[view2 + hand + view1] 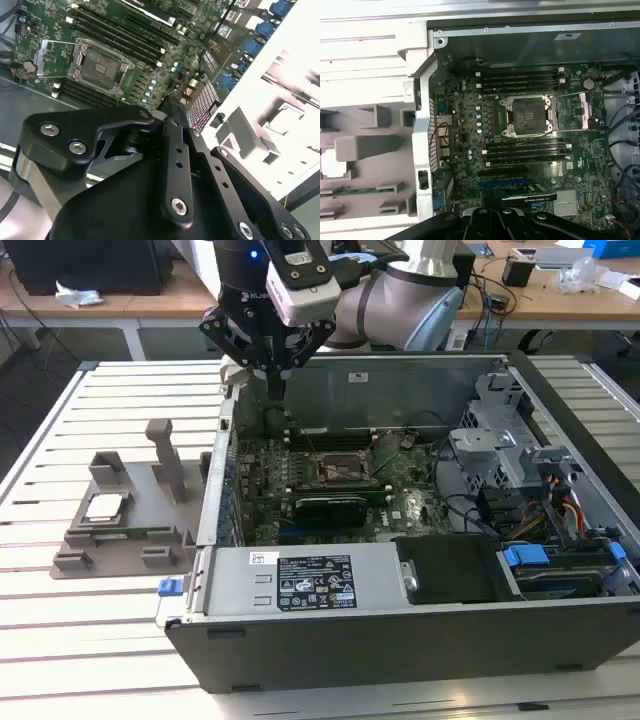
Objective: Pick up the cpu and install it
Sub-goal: 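Reach for the cpu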
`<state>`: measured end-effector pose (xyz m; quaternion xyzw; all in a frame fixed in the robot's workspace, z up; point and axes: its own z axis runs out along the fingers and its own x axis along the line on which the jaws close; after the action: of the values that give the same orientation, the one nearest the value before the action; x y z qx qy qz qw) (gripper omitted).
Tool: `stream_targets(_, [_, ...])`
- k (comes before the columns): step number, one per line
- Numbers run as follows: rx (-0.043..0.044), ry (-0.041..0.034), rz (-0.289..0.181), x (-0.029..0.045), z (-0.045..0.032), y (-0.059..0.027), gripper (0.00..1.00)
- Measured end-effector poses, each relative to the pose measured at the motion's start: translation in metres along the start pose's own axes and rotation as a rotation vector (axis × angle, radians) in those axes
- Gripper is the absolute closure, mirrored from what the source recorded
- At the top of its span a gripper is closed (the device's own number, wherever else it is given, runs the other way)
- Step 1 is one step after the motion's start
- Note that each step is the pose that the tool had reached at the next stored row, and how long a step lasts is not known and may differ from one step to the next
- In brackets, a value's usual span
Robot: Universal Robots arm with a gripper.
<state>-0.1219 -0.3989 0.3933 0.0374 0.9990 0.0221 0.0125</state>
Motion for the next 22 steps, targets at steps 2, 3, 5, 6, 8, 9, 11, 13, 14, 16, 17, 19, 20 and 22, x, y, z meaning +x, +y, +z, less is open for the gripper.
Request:
stream_targets(2, [0.0000,0.0000,0.000,0.0099,-0.0003,-0.0007,0.89])
stream_targets(3, [0.0000,0.0000,0.000,0.0204,-0.0006,-0.0015,0.89])
stream_targets(5, [0.0000,-0.0001,0.000,0.0300,-0.0008,-0.0022,0.89])
stream_targets(6, [0.0000,-0.0001,0.000,0.0337,-0.0009,-0.0025,0.89])
stream_targets(8, [0.0000,-0.0001,0.000,0.0472,-0.0013,-0.0035,0.89])
stream_targets(9, [0.0000,-0.0001,0.000,0.0493,-0.0013,-0.0037,0.89])
stream_targets(11, [0.0000,-0.0001,0.000,0.0553,-0.0015,-0.0041,0.89])
stream_targets(13, [0.0000,-0.0001,0.000,0.0626,-0.0017,-0.0047,0.89])
stream_targets(14, [0.0000,-0.0001,0.000,0.0674,-0.0018,-0.0050,0.89])
stream_targets(16, [0.0000,-0.0001,0.000,0.0759,-0.0020,-0.0056,0.89])
stream_targets(17, [0.0000,-0.0001,0.000,0.0844,-0.0023,-0.0063,0.89])
stream_targets(19, [0.0000,-0.0002,0.000,0.0961,-0.0025,-0.0071,0.89])
stream_targets(20, [0.0000,-0.0001,0.000,0.0989,-0.0026,-0.0074,0.89])
stream_targets(22, [0.0000,-0.0001,0.000,0.1065,-0.0028,-0.0079,0.89])
